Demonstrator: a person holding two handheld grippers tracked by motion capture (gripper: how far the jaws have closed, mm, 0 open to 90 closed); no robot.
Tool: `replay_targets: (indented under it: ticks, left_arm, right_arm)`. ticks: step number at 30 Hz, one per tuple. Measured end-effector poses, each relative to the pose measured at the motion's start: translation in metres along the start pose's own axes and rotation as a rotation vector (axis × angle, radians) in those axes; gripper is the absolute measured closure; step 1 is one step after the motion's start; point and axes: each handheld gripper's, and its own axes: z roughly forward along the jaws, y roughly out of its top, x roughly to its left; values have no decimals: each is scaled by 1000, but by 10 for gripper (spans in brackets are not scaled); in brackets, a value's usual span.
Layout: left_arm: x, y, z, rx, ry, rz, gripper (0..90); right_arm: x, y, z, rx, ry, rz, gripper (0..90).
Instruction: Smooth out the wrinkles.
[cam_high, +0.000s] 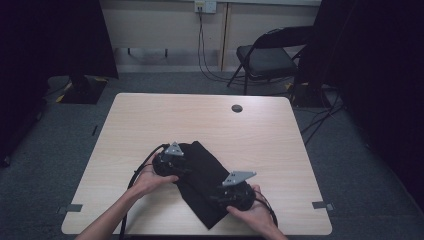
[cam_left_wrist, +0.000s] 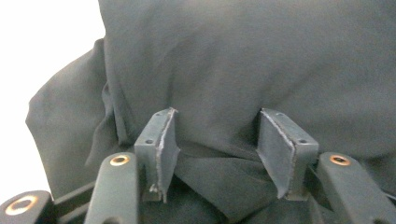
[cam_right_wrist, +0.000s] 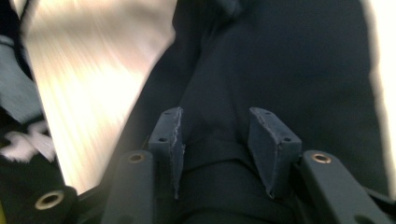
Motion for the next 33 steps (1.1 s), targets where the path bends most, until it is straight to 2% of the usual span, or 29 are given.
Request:
replay_targets:
  ticks: [2, 3, 4, 5, 7, 9, 11, 13, 15, 16, 17, 18, 20, 25, 27, 29, 30, 31, 32, 33]
  left_arm:
    - [-3, 5, -7, -30, -6, 3, 479]
    - [-4, 8, -11, -64, 8, 11, 509]
    - [-4, 8, -11, -64, 8, 11, 527]
    - [-6, 14, -18, -124, -8, 15, 516]
    - [-7, 19, -16, -114, -3, 61, 494]
    - [-7, 20, -6, -93, 14, 59, 476]
    - [-5, 15, 5, -32, 49, 67, 462]
    - [-3, 8, 13, 2, 53, 50, 445]
    - [-1, 4, 14, 4, 42, 37, 436]
    - [-2, 4, 14, -4, 42, 22, 435]
    - [-3, 5, 15, 1, 51, 32, 432]
    - [-4, 5, 17, 5, 55, 38, 427]
    - [-5, 6, 21, -4, 60, 27, 425]
    - [-12, 7, 27, -18, 73, -10, 425]
    - [-14, 6, 26, -28, 74, -26, 431]
    - [-16, 5, 25, -33, 73, -30, 436]
    - [-14, 4, 23, -34, 54, -41, 438]
    - [-13, 3, 20, -38, 33, -55, 438]
    - [-13, 3, 20, -38, 33, -55, 437]
    - [-9, 2, 13, -49, 17, -79, 433]
  right_arm:
    - [4, -5, 5, 13, -9, -10, 514]
    - [4, -5, 8, 24, -17, -10, 500]
    - [4, -5, 8, 24, -17, -10, 500]
    - [2, -5, 12, 45, -6, -35, 501]
    - [-2, -5, 13, 39, 3, -42, 504]
    - [-4, -6, 15, 32, -14, -85, 507]
    - [-10, -4, 15, 36, -31, -84, 507]
    - [-19, -4, 14, 35, -51, -78, 515]
    - [-32, -4, 13, 30, -89, -65, 515]
    - [-39, -4, 13, 24, -92, -43, 515]
    - [-46, -3, 12, 17, -88, -22, 515]
    - [-52, -3, 13, 13, -95, -21, 515]
    - [-61, -1, 13, 13, -134, -15, 512]
    - [-83, 0, 15, -19, -187, 55, 511]
    - [-87, 1, 16, -17, -213, 41, 505]
    - [-88, 1, 16, -25, -224, 51, 498]
    - [-85, 1, 15, -25, -233, 48, 478]
    - [-82, 1, 14, -34, -227, 56, 419]
    - [-82, 1, 14, -34, -227, 56, 419]
    - [-77, 2, 7, -45, -204, 73, 359]
